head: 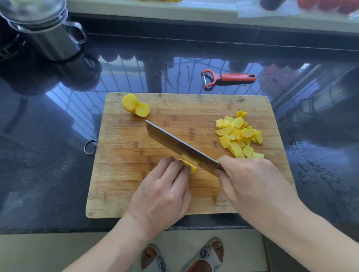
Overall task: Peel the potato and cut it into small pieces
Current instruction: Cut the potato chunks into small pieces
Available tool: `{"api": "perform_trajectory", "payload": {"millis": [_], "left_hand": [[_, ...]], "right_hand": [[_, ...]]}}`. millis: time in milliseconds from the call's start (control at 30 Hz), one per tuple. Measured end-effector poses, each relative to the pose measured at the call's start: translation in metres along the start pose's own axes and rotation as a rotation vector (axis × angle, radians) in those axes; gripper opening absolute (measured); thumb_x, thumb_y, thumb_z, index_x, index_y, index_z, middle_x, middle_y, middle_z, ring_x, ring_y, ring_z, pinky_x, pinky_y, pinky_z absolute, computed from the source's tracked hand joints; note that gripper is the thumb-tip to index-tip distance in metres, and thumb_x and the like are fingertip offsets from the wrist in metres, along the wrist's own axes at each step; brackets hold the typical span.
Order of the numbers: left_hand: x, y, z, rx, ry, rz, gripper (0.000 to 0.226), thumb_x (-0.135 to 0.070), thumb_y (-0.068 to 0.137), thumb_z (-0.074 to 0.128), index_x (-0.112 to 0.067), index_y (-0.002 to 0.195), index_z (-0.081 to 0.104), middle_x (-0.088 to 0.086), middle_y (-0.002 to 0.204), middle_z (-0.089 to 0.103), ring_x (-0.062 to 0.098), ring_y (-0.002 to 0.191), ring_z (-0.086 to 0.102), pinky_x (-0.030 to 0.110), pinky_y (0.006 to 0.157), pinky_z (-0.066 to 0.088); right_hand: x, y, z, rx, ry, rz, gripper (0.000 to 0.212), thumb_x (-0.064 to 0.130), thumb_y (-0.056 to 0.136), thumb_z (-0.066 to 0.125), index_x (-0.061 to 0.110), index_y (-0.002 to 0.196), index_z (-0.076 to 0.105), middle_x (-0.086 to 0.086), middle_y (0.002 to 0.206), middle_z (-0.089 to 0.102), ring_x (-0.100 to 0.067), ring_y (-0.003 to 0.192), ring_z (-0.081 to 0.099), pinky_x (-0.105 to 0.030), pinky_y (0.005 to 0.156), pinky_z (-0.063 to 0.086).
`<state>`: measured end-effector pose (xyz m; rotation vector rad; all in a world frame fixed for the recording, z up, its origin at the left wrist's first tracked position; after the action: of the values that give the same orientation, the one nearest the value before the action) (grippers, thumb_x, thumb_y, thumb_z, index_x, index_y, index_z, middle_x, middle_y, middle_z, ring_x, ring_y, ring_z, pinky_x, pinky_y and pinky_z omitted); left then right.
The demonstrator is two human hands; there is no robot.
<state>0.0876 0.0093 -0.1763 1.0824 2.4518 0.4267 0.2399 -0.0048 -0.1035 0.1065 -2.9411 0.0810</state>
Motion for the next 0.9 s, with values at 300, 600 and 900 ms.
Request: {"api": "perform_trajectory", "payload": {"millis": [300, 600, 900], "left_hand": [[0.003, -0.003, 0.005, 0.025, -0.040, -0.025, 0.028, -0.004, 0.093, 0.056, 0.008, 0.111, 0.073, 0.020, 0.104, 0.070, 0.039, 0.101, 0.065, 0.043, 0.096, 0.055], [0.004, -0.003, 0.006, 0.039, -0.065, -0.037, 0.033, -0.004, 0.092, 0.053, 0.007, 0.115, 0.073, 0.018, 0.107, 0.070, 0.038, 0.099, 0.066, 0.040, 0.095, 0.055], [-0.001, 0.000, -0.002, 0.031, -0.052, -0.013, 0.028, -0.001, 0.090, 0.056, 0.009, 0.111, 0.072, 0.020, 0.106, 0.069, 0.040, 0.101, 0.066, 0.043, 0.097, 0.055]], "right_hand": [[-0.001, -0.015, -0.002, 0.033, -0.089, 0.000, 0.024, 0.025, 0.095, 0.062, 0.029, 0.076, 0.047, 0.009, 0.055, 0.046, -0.015, 0.045, 0.047, -0.034, 0.040, 0.044], [0.006, -0.016, 0.005, 0.109, -0.174, 0.028, 0.050, 0.008, 0.068, 0.082, 0.024, 0.069, 0.035, 0.010, 0.052, 0.032, -0.024, 0.038, 0.040, -0.029, 0.037, 0.024], [0.003, 0.010, 0.008, 0.037, 0.041, 0.033, 0.025, 0.029, 0.099, 0.053, 0.024, 0.075, 0.045, 0.006, 0.062, 0.051, -0.021, 0.055, 0.051, -0.036, 0.048, 0.043]]}}
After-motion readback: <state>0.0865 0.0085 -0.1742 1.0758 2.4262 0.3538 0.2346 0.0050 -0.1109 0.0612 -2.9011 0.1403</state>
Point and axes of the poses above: each hand's wrist, its own y-axis towards the middle knuckle, its own z-axis out of the palm, x = y × z, the point moved 6 cm from there along y, towards the middle knuckle
